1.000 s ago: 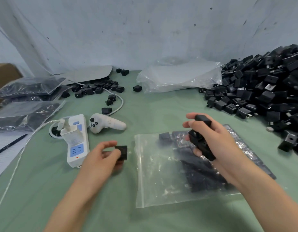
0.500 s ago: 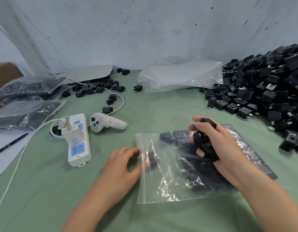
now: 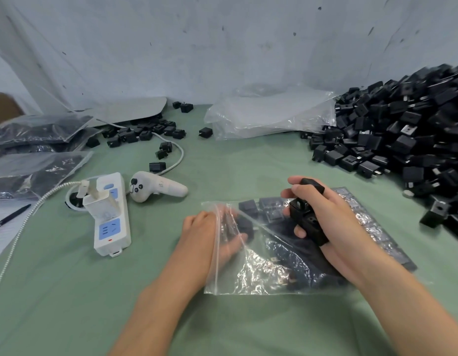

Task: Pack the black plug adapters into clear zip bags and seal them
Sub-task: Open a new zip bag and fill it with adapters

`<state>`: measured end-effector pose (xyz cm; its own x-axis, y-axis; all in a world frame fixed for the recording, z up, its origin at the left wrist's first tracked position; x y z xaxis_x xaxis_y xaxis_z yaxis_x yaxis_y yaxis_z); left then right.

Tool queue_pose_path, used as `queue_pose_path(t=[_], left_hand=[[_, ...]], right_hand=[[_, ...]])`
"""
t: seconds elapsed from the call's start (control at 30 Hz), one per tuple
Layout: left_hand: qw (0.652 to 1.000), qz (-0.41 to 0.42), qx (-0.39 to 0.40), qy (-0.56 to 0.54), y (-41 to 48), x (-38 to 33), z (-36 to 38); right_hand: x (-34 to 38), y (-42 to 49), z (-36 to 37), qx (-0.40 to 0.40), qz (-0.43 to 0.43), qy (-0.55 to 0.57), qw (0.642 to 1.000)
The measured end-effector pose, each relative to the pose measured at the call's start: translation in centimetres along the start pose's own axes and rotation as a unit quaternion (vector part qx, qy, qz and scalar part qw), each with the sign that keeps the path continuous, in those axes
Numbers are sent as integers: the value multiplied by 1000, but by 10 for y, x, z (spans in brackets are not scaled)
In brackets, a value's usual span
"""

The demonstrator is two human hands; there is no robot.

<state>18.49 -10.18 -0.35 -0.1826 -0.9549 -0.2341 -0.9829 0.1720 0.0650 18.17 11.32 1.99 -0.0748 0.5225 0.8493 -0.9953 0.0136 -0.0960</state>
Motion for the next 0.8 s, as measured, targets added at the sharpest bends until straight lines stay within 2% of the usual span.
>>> queue_pose_path(t=[0.17, 0.3, 0.5, 0.7, 0.8], left_hand=[[998, -31, -37, -49, 1, -7, 5], [995, -19, -83, -55, -1, -8, 8], [996, 16, -85, 16, -1, -5, 8], [994, -2, -105, 12, -5, -7, 10], [997, 11, -74, 25, -6, -2, 0]], right_hand=[[1, 1, 1, -2, 0, 3, 1000], [1, 1, 1, -5, 0, 8, 1000], [3, 1, 2, -8, 2, 4, 1000], [4, 0, 3, 1, -4, 3, 1000], [4, -2, 3, 23, -20, -23, 999]])
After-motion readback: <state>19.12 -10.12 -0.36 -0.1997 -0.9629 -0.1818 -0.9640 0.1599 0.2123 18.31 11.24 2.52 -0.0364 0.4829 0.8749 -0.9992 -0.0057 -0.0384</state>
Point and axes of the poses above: each hand's wrist, its own y-axis towards the middle knuckle, its own z-axis out of the palm, x = y × z, the point moved 1 cm from there along y, towards the middle knuckle, and after that the axes turned 14 degrees about y, right-handed, at the moved point
